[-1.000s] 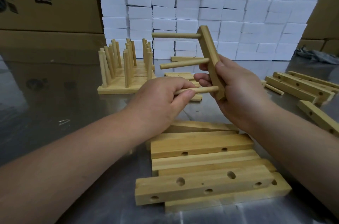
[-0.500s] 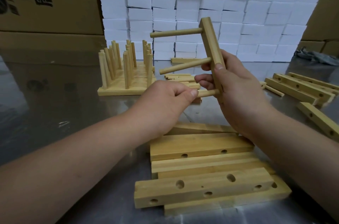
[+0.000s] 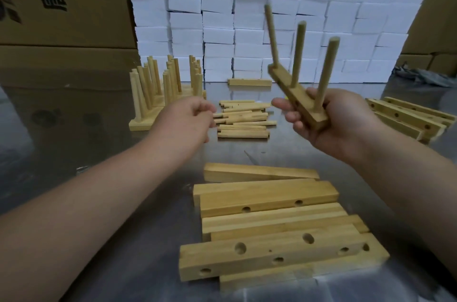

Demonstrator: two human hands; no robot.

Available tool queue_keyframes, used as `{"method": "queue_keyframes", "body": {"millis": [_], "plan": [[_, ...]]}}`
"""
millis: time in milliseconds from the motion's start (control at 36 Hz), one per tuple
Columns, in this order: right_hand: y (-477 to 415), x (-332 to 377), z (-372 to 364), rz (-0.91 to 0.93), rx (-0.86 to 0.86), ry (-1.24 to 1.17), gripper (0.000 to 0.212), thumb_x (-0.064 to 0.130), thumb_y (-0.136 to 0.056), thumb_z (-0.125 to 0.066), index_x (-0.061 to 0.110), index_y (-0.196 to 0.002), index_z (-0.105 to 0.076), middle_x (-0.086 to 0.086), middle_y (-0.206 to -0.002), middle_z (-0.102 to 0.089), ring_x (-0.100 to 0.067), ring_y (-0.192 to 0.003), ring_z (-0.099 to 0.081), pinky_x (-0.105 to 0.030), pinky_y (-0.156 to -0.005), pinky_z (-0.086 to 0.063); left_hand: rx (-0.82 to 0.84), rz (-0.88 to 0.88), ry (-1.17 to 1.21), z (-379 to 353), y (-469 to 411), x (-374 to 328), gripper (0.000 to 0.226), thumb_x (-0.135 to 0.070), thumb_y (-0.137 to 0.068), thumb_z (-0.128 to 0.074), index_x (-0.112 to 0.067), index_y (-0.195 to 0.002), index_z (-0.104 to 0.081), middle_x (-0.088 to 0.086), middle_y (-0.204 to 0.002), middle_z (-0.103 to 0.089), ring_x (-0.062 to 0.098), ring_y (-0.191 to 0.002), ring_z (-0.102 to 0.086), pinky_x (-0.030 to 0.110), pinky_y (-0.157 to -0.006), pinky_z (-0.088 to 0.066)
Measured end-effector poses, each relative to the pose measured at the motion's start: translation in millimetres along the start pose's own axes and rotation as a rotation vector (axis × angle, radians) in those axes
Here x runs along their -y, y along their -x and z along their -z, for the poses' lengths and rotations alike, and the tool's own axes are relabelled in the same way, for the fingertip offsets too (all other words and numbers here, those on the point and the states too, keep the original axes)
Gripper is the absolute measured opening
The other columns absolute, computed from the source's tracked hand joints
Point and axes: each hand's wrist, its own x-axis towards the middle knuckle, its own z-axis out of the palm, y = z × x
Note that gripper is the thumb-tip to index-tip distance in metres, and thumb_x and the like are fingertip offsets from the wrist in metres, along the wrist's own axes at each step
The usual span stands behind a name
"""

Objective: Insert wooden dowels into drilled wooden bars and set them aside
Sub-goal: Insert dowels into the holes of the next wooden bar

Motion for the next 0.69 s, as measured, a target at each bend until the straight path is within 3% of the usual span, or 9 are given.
{"method": "queue_keyframes", "body": {"millis": [83, 167, 222, 306, 389, 472, 583, 695], "plan": [[1, 4, 4, -0.202, 0.16, -0.012, 0.03, 0.016, -0.097, -0.033, -0.002, -0.102, -0.057, -0.019, -0.083, -0.072, -0.013, -0.041, -0.058, -0.016, -0.037, -0.046, 0.05, 0.04, 0.077, 2, -4, 8, 0.04, -0.019, -0.093, -0.052, -0.026, -0.132, -0.047, -0.011, -0.104, -0.06, 0.003, -0.083, -0.059, 0.024, -0.077, -0.048], [2, 6, 6, -0.399, 0.366, -0.014, 0.032, 0.017, -0.086, -0.041, -0.005, -0.103, -0.054, -0.024, -0.083, -0.071, -0.015, -0.04, -0.061, -0.019, -0.036, -0.048, 0.173, 0.019, 0.089, 5, -6, 14, 0.064, -0.023, -0.087, -0.061, -0.03, -0.143, -0.03, -0.018, -0.121, -0.052, 0.01, -0.109, -0.055, 0.038, -0.099, -0.043], [1, 5, 8, -0.486, 0.459, 0.01, 0.038, 0.018, -0.08, -0.043, -0.009, -0.101, -0.058, -0.027, -0.087, -0.069, -0.018, -0.044, -0.064, -0.02, -0.038, -0.051, 0.247, 0.016, 0.134, 5, -5, 16, 0.068, -0.024, -0.084, -0.064, -0.035, -0.142, -0.029, -0.019, -0.12, -0.051, 0.007, -0.102, -0.061, 0.035, -0.093, -0.047], [-1, 6, 10, -0.567, 0.558, 0.021, 0.036, 0.019, -0.08, -0.056, -0.013, -0.091, -0.068, -0.032, -0.092, -0.067, -0.025, -0.052, -0.068, -0.024, -0.044, -0.055, 0.27, -0.023, 0.169, 4, -4, 16, 0.051, -0.021, -0.084, -0.063, -0.037, -0.129, -0.045, -0.008, -0.117, -0.059, 0.002, -0.083, -0.066, 0.021, -0.075, -0.048], [-4, 6, 14, -0.641, 0.697, -0.112, 0.045, 0.012, -0.075, -0.073, -0.018, -0.106, -0.06, -0.041, -0.102, -0.06, -0.038, -0.064, -0.069, -0.034, -0.054, -0.058, 0.232, -0.044, 0.144, 4, -6, 18, 0.038, -0.018, -0.083, -0.065, -0.033, -0.116, -0.056, -0.008, -0.103, -0.064, -0.003, -0.074, -0.064, 0.006, -0.061, -0.045], [-8, 4, 21, -0.687, 0.786, -0.255, 0.06, 0.012, -0.079, -0.069, -0.022, -0.123, -0.044, -0.046, -0.112, -0.052, -0.046, -0.077, -0.067, -0.041, -0.066, -0.058, 0.221, -0.028, 0.085, 4, -7, 21, 0.036, -0.021, -0.079, -0.068, -0.024, -0.114, -0.062, -0.009, -0.091, -0.067, -0.005, -0.069, -0.062, 0.006, -0.06, -0.044], [-13, 2, 24, -0.564, 0.674, -0.161, 0.068, 0.044, -0.085, -0.051, -0.018, -0.114, -0.057, -0.04, -0.108, -0.059, -0.034, -0.075, -0.071, -0.03, -0.063, -0.059, 0.194, 0.019, 0.044, 11, -13, 23, 0.027, -0.027, -0.075, -0.072, -0.034, -0.099, -0.063, -0.012, -0.079, -0.067, -0.005, -0.061, -0.062, 0.009, -0.057, -0.044], [-15, -1, 24, -0.432, 0.504, -0.065, 0.074, 0.053, -0.09, -0.038, -0.014, -0.096, -0.067, -0.031, -0.097, -0.067, -0.026, -0.069, -0.072, -0.023, -0.058, -0.058, 0.246, 0.047, -0.103, 25, -20, 27, 0.014, -0.026, -0.075, -0.074, -0.036, -0.073, -0.064, -0.014, -0.059, -0.066, -0.004, -0.048, -0.058, 0.009, -0.045, -0.043]]}}
